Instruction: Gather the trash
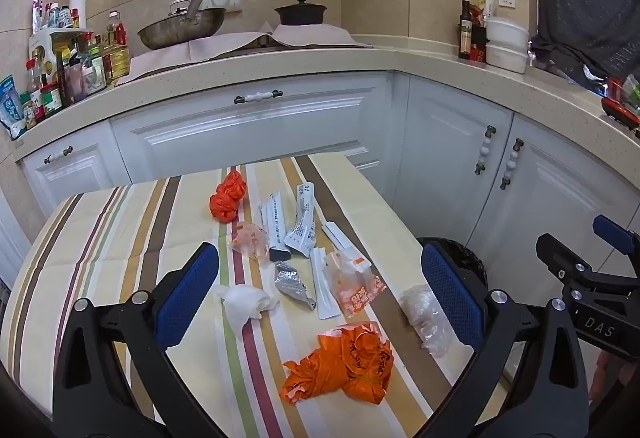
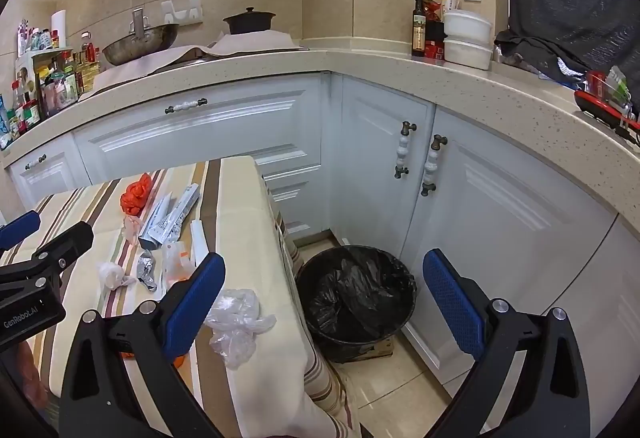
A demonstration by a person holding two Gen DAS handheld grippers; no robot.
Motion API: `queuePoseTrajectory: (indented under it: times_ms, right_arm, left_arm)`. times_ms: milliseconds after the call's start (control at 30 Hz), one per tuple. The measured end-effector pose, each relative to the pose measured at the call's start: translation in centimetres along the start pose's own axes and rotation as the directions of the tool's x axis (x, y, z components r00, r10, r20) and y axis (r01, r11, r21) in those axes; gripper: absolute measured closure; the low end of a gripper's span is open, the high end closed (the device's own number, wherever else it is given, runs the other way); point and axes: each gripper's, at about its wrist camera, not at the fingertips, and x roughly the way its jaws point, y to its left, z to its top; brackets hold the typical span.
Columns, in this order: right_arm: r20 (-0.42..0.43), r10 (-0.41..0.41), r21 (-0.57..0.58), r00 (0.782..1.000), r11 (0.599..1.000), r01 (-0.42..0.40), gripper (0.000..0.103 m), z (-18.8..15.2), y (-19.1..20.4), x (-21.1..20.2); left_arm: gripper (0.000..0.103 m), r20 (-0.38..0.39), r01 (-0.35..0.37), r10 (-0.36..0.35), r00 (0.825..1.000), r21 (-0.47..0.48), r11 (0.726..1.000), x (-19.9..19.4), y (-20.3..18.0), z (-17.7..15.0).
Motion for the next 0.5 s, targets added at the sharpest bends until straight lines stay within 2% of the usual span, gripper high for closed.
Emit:
queuePoseTrajectory:
  times_ms: [500]
  right_arm:
    - [0.001, -0.003, -0.005, 1.0, 1.0, 0.003, 0.007, 0.07, -0.07, -0.1]
  left_arm:
    - [0.004, -0.005, 0.004, -0.004, 1.0, -0.012, 1.0, -0.2, -0.18, 0.35]
